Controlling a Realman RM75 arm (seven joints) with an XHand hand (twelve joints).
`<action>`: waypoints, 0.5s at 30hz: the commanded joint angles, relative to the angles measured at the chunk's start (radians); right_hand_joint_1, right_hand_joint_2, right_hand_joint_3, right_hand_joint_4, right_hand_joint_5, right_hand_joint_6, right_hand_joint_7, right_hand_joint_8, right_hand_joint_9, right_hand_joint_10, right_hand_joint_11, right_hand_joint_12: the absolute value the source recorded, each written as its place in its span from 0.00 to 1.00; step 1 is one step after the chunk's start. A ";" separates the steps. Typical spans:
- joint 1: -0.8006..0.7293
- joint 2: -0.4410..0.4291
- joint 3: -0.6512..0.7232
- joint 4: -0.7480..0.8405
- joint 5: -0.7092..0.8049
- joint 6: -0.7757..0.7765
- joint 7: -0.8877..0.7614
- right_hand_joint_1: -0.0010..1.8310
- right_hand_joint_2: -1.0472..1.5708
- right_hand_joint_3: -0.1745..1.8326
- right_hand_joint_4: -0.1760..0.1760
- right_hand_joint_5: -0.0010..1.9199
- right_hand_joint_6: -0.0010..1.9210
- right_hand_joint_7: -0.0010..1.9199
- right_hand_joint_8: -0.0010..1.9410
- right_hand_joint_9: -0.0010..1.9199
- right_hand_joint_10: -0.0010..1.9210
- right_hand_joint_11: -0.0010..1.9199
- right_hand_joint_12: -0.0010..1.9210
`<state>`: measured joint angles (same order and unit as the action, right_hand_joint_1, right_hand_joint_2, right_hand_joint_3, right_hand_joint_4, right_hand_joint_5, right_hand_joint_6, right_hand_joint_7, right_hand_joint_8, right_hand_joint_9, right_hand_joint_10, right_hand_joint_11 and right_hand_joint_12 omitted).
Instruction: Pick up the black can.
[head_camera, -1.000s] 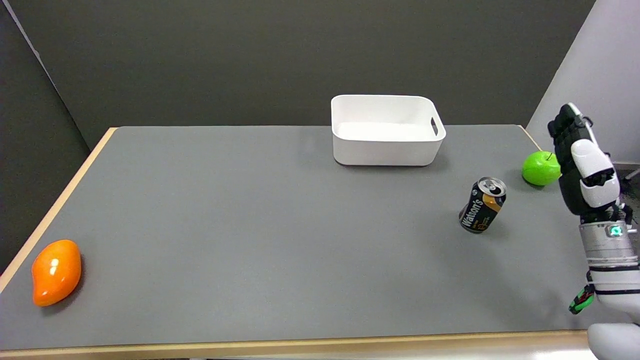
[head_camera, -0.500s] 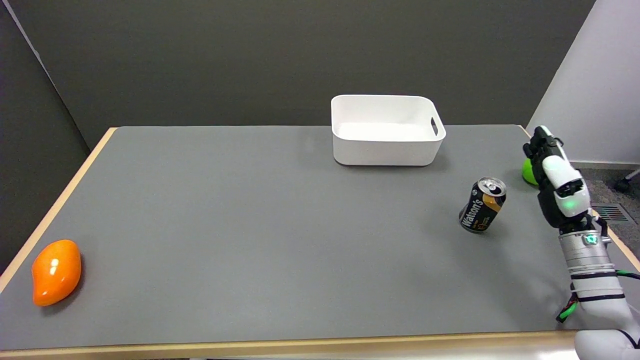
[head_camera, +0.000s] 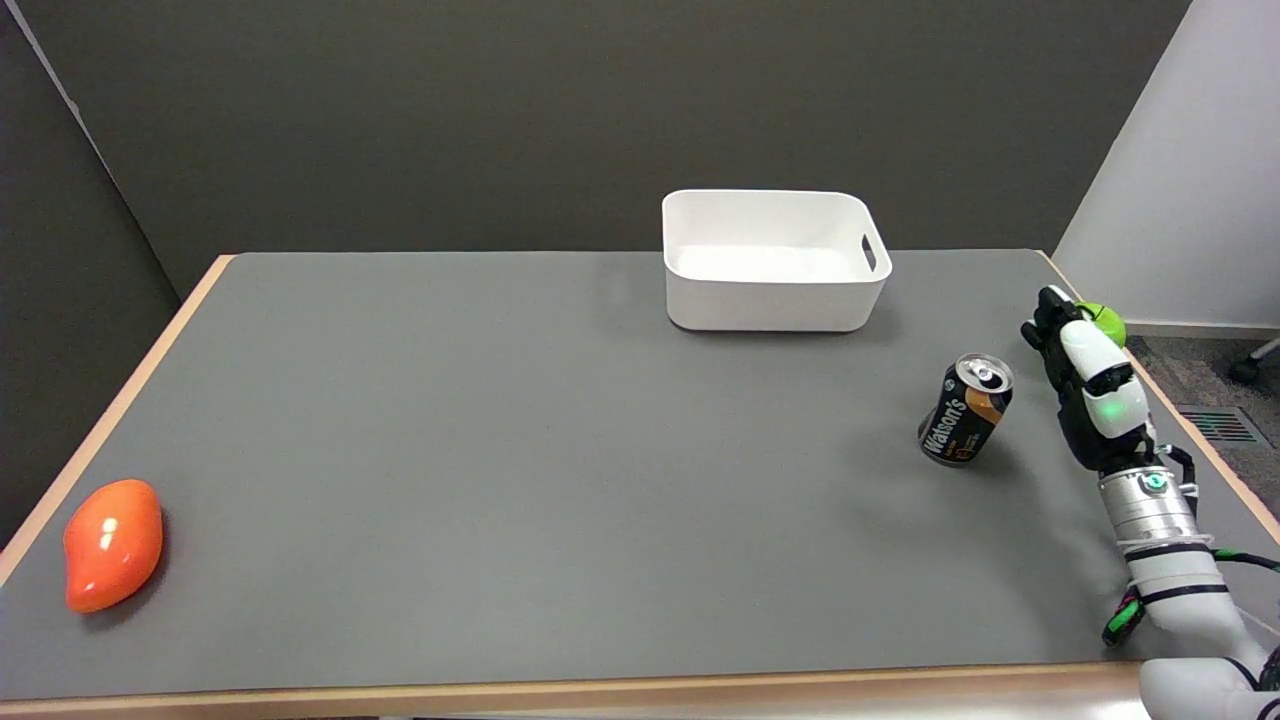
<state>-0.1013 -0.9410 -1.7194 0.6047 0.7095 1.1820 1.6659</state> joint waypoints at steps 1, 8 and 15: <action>0.047 -0.029 -0.021 -0.074 -0.030 -0.106 0.009 0.13 0.62 0.49 0.26 0.02 0.15 0.00 0.10 0.00 0.09 0.00 0.27; 0.054 -0.031 -0.034 -0.063 -0.042 -0.115 0.009 0.14 0.60 0.55 0.27 0.02 0.15 0.02 0.07 0.00 0.10 0.00 0.30; 0.074 -0.031 -0.055 -0.031 -0.081 -0.132 0.009 0.13 0.60 0.55 0.27 0.02 0.15 0.02 0.07 0.00 0.10 0.00 0.31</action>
<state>-0.0631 -0.9624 -1.7416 0.5579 0.6793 1.1001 1.6717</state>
